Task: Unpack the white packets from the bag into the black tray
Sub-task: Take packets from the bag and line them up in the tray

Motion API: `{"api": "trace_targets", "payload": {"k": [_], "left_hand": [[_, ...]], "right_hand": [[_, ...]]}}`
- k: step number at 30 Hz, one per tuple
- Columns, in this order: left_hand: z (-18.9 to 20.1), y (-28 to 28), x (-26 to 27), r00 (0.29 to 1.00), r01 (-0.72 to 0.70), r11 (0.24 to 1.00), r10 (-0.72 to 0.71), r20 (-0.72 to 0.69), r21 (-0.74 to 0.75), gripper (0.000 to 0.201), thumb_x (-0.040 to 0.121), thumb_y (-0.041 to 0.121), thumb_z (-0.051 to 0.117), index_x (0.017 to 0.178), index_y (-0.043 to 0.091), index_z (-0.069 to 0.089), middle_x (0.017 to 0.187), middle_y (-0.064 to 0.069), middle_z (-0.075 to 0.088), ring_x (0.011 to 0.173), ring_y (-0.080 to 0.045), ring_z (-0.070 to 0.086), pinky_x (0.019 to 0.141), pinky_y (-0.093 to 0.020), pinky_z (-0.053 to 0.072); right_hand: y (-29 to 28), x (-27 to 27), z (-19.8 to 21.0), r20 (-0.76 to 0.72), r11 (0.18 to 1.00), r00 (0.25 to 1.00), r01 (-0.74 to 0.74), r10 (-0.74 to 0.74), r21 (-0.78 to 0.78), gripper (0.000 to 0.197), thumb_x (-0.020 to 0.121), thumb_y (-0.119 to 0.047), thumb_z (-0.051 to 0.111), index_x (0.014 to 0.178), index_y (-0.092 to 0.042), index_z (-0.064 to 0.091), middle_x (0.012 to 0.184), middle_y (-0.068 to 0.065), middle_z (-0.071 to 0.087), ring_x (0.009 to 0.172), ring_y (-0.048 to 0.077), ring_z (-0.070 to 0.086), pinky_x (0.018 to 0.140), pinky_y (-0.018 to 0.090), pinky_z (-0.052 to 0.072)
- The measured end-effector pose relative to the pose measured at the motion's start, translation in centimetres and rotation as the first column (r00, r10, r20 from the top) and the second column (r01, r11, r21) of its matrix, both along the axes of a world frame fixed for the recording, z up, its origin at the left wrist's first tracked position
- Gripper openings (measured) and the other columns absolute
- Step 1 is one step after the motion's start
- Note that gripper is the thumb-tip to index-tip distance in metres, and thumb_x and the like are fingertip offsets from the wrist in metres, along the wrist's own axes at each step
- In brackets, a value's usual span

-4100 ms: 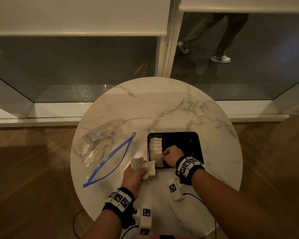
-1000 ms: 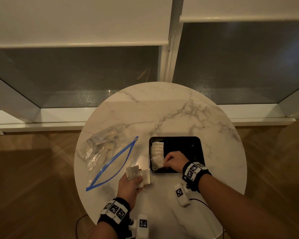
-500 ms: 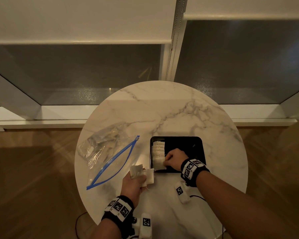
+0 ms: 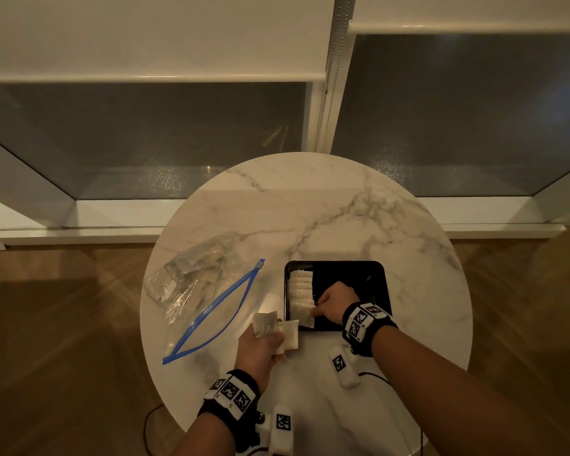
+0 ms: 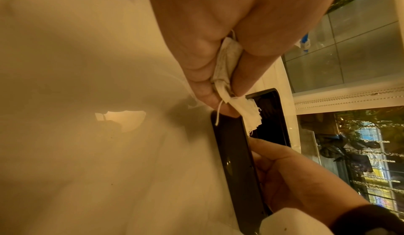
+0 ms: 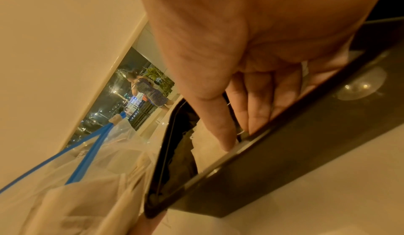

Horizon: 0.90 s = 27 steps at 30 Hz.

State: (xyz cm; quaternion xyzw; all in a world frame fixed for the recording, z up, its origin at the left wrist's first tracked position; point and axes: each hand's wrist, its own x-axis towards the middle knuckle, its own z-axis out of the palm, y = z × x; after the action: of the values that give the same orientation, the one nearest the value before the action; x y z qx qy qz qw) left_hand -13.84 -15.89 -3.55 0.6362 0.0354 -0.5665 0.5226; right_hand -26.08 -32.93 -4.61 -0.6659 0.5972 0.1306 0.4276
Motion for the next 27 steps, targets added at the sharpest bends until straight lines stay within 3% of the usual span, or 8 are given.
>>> {"api": "trace_targets", "payload": {"k": [3, 7, 10, 15, 17, 24, 27], "left_hand": [[-0.3, -0.1, -0.1, 1.000, 0.004, 1.000, -0.004, 0.016, 0.014, 0.035, 0.091, -0.008, 0.057, 0.123, 0.006, 0.058, 0.118, -0.024, 0.065, 0.110, -0.041, 0.064, 0.086, -0.050, 0.058], [-0.2, -0.2, -0.2, 0.999, 0.008, 1.000, -0.009, 0.031, 0.011, 0.033, 0.091, -0.008, 0.057, 0.121, 0.005, 0.059, 0.118, -0.027, 0.065, 0.109, -0.044, 0.064, 0.086, -0.053, 0.058], [-0.1, -0.3, -0.1, 0.999, 0.005, 1.000, -0.005, 0.036, 0.005, 0.032, 0.091, -0.008, 0.056, 0.121, 0.004, 0.059, 0.116, -0.026, 0.065, 0.110, -0.045, 0.064, 0.079, -0.048, 0.060], [0.1, -0.4, -0.2, 1.000, 0.000, 1.000, -0.001, 0.031, 0.010, 0.035, 0.091, -0.007, 0.057, 0.124, 0.005, 0.058, 0.117, -0.025, 0.065, 0.110, -0.043, 0.064, 0.078, -0.046, 0.060], [0.1, -0.5, -0.3, 1.000, 0.000, 1.000, 0.000, 0.026, 0.011, 0.037, 0.091, -0.008, 0.057, 0.124, 0.006, 0.058, 0.118, -0.025, 0.065, 0.110, -0.042, 0.064, 0.077, -0.046, 0.060], [0.5, -0.1, 0.0, 0.998, 0.023, 1.000, -0.024, 0.061, 0.011, 0.032, 0.090, -0.008, 0.057, 0.119, 0.007, 0.061, 0.116, -0.025, 0.066, 0.108, -0.043, 0.065, 0.090, -0.060, 0.055], [1.6, 0.0, 0.5, 0.998, 0.015, 0.999, -0.013, 0.055, -0.040, 0.035, 0.091, -0.007, 0.057, 0.122, 0.007, 0.059, 0.114, -0.022, 0.067, 0.106, -0.040, 0.066, 0.086, -0.056, 0.058]], "right_hand": [[0.4, 0.3, 0.0, 0.032, 1.000, 0.999, -0.016, 0.016, 0.011, 0.020, 0.074, -0.025, 0.081, 0.086, -0.009, 0.077, 0.087, 0.004, 0.073, 0.076, 0.012, 0.064, 0.059, 0.019, 0.048], [0.7, 0.5, -0.1, 0.045, 1.000, 0.999, 0.006, -0.004, -0.028, 0.018, 0.075, -0.025, 0.081, 0.089, -0.017, 0.077, 0.090, -0.002, 0.072, 0.086, 0.012, 0.066, 0.068, 0.019, 0.048], [0.7, 0.5, -0.1, 0.032, 0.998, 0.998, 0.046, -0.045, -0.047, 0.019, 0.074, -0.024, 0.082, 0.091, -0.017, 0.076, 0.091, -0.002, 0.071, 0.087, 0.012, 0.066, 0.071, 0.021, 0.051], [0.9, 0.6, -0.2, 0.050, 0.992, 0.991, 0.124, -0.122, -0.036, 0.022, 0.074, -0.015, 0.081, 0.095, -0.014, 0.075, 0.094, 0.003, 0.071, 0.089, 0.017, 0.069, 0.082, 0.032, 0.059], [1.1, 0.6, -0.2, 0.058, 0.991, 0.991, 0.126, -0.124, -0.033, 0.024, 0.074, -0.015, 0.081, 0.097, -0.015, 0.075, 0.098, 0.003, 0.071, 0.091, 0.017, 0.068, 0.084, 0.031, 0.058], [1.0, -0.1, 0.8, 0.045, 0.988, 0.989, 0.143, -0.140, -0.066, 0.035, 0.078, -0.019, 0.077, 0.112, -0.012, 0.071, 0.112, 0.004, 0.068, 0.105, 0.018, 0.064, 0.084, 0.023, 0.051], [0.9, -0.7, 2.3, 0.137, 0.973, 0.968, 0.220, -0.210, -0.063, 0.034, 0.079, -0.023, 0.077, 0.112, -0.014, 0.071, 0.109, 0.002, 0.069, 0.102, 0.018, 0.064, 0.089, 0.026, 0.052]]}}
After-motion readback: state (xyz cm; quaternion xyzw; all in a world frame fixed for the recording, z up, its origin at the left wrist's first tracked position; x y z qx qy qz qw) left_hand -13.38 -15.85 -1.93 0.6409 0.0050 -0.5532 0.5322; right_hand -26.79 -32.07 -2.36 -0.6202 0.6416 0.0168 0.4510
